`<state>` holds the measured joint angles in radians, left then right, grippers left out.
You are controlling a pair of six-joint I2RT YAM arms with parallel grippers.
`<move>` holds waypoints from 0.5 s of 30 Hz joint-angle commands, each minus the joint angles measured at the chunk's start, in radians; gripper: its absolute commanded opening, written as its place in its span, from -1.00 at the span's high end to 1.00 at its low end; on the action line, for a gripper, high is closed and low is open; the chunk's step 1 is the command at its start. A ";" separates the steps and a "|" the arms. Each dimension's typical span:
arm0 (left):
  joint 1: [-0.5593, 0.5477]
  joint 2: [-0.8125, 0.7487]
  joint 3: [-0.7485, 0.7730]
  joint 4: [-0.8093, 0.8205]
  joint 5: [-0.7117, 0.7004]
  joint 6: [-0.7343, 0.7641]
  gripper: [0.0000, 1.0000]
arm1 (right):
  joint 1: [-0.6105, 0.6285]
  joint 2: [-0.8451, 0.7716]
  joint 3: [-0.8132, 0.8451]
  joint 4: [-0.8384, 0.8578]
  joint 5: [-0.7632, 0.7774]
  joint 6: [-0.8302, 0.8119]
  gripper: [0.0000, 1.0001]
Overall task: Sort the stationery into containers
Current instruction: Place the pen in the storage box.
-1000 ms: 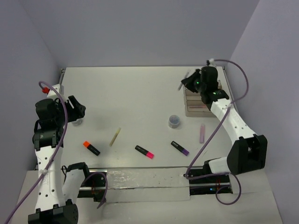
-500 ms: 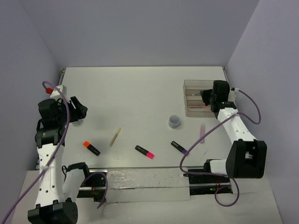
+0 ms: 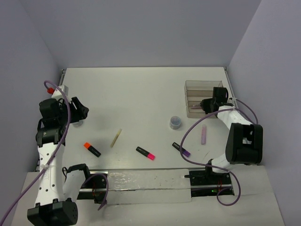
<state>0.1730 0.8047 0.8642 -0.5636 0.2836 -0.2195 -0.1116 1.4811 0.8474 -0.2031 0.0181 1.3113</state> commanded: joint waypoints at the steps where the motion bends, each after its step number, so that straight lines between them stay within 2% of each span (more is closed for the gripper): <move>1: 0.006 0.008 0.010 0.057 0.020 0.014 -0.27 | -0.008 -0.012 -0.002 0.029 0.006 0.001 1.00; 3: 0.006 0.008 0.010 0.057 0.024 0.012 -0.26 | -0.012 0.006 -0.010 0.031 -0.010 0.017 0.82; 6: 0.006 0.008 0.014 0.054 0.022 0.014 -0.26 | -0.016 0.013 -0.014 0.030 -0.035 0.033 0.31; 7: 0.006 0.009 0.017 0.052 0.022 0.018 -0.26 | -0.016 0.007 -0.015 0.031 -0.034 0.035 0.21; 9: 0.006 0.013 0.021 0.050 0.024 0.025 -0.25 | -0.016 -0.007 -0.014 0.036 -0.032 0.035 0.10; 15: -0.007 0.045 0.050 0.054 0.059 0.046 -0.23 | -0.016 -0.052 0.036 0.030 0.005 -0.043 -0.02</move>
<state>0.1726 0.8254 0.8646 -0.5636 0.3017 -0.2017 -0.1207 1.4837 0.8435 -0.1896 -0.0154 1.3184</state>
